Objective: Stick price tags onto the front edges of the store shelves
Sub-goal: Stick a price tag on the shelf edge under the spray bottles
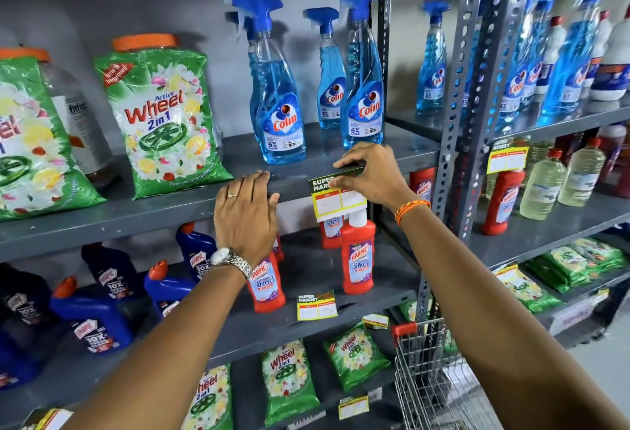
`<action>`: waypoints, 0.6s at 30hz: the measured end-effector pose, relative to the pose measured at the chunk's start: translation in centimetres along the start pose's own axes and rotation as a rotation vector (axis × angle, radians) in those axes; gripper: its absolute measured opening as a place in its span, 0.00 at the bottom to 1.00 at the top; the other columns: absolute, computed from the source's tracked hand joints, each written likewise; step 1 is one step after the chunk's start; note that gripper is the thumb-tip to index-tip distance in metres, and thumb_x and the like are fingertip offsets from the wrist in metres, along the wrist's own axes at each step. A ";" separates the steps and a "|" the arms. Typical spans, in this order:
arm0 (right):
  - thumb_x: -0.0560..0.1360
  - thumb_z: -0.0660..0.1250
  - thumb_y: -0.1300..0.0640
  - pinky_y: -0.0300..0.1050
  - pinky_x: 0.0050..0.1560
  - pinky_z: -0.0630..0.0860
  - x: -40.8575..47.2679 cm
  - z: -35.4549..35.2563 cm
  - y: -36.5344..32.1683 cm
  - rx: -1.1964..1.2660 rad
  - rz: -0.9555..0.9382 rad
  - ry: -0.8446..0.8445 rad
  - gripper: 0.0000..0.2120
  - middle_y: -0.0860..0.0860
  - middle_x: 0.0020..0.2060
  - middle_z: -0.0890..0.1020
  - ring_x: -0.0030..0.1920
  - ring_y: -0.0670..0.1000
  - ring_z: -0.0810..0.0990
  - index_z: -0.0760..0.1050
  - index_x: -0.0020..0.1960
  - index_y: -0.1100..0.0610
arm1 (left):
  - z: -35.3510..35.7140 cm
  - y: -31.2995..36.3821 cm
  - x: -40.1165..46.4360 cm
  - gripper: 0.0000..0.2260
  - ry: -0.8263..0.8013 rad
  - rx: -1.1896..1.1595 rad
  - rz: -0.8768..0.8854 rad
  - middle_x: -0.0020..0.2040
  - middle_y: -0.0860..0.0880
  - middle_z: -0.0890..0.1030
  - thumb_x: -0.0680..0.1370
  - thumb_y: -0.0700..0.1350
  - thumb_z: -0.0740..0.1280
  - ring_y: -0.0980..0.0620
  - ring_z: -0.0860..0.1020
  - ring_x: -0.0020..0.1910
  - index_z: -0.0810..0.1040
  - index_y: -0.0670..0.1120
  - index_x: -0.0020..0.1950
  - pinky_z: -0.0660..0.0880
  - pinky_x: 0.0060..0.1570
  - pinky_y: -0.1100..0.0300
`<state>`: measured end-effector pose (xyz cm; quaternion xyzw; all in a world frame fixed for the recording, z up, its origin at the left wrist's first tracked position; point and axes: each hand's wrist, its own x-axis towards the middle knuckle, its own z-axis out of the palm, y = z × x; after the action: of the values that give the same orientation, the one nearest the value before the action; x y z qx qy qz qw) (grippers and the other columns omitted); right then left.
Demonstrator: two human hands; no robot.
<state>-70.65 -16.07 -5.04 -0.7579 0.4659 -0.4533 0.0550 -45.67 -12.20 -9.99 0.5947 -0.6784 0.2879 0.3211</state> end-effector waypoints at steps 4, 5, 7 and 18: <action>0.59 0.84 0.52 0.25 0.41 0.72 0.8 0.1 0.3 0.043 0.026 -0.002 0.19 0.48 0.40 0.84 0.39 0.39 0.79 0.86 0.46 0.58 | 0.6 0.1 0.1 0.17 0.018 -0.022 -0.020 0.64 0.45 0.80 0.82 0.50 0.60 0.42 0.76 0.60 0.74 0.45 0.68 0.68 0.63 0.46; 0.58 0.84 0.52 0.24 0.40 0.72 1.1 0.1 0.3 0.038 0.041 -0.010 0.19 0.48 0.40 0.84 0.39 0.39 0.79 0.86 0.46 0.58 | 0.7 0.1 0.2 0.17 0.013 -0.027 -0.028 0.64 0.45 0.80 0.82 0.50 0.60 0.42 0.76 0.60 0.74 0.45 0.68 0.68 0.63 0.46; 0.58 0.84 0.51 0.23 0.39 0.71 1.3 0.1 -0.1 0.026 0.064 -0.021 0.20 0.49 0.41 0.85 0.38 0.39 0.79 0.86 0.46 0.57 | 0.6 0.2 0.4 0.17 -0.004 -0.037 -0.045 0.64 0.45 0.80 0.82 0.50 0.59 0.42 0.76 0.60 0.75 0.46 0.68 0.67 0.64 0.47; 0.67 0.80 0.53 0.29 0.53 0.76 -3.5 -0.7 -0.1 0.143 0.162 0.320 0.16 0.45 0.49 0.85 0.50 0.41 0.82 0.85 0.52 0.55 | -0.6 -0.4 0.0 0.20 -0.028 -0.032 0.048 0.68 0.45 0.78 0.81 0.50 0.59 0.43 0.75 0.64 0.72 0.45 0.71 0.68 0.68 0.46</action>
<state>-71.68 -13.12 -6.86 -0.6301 0.4950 -0.5941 0.0702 -45.23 -11.79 -9.66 0.5770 -0.7014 0.2763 0.3142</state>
